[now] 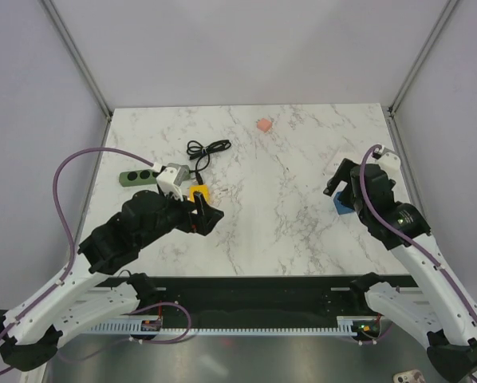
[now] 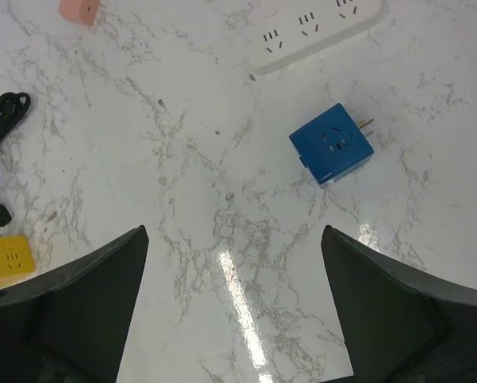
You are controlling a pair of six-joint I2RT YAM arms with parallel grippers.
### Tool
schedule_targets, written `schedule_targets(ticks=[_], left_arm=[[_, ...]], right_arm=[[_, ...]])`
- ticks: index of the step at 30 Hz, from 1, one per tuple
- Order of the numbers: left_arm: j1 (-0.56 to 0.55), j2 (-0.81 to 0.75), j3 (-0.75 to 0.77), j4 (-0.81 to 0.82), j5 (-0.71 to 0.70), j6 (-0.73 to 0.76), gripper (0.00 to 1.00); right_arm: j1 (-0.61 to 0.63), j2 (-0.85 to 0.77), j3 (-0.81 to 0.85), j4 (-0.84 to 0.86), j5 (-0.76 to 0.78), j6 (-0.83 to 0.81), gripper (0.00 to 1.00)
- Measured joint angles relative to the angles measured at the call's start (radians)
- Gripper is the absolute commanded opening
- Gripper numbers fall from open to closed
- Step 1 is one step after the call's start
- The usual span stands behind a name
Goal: Insert the plug
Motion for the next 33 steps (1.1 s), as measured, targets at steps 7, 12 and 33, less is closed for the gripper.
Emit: schedule_targets(ticks=[7, 12, 33], left_arm=[[0.000, -0.032, -0.018, -0.002, -0.045, 0.035, 1.00], [0.000, -0.032, -0.043, -0.018, -0.097, 0.052, 0.99], [0.000, -0.092, -0.093, -0.051, -0.117, 0.083, 0.96]], right_arm=[[-0.002, 0.027, -0.052, -0.040, 0.187, 0.130, 0.98], [-0.090, 0.174, -0.046, -0.067, 0.252, 0.219, 0.98], [-0.271, 0.599, 0.057, -0.018, 0.116, 0.457, 0.96]])
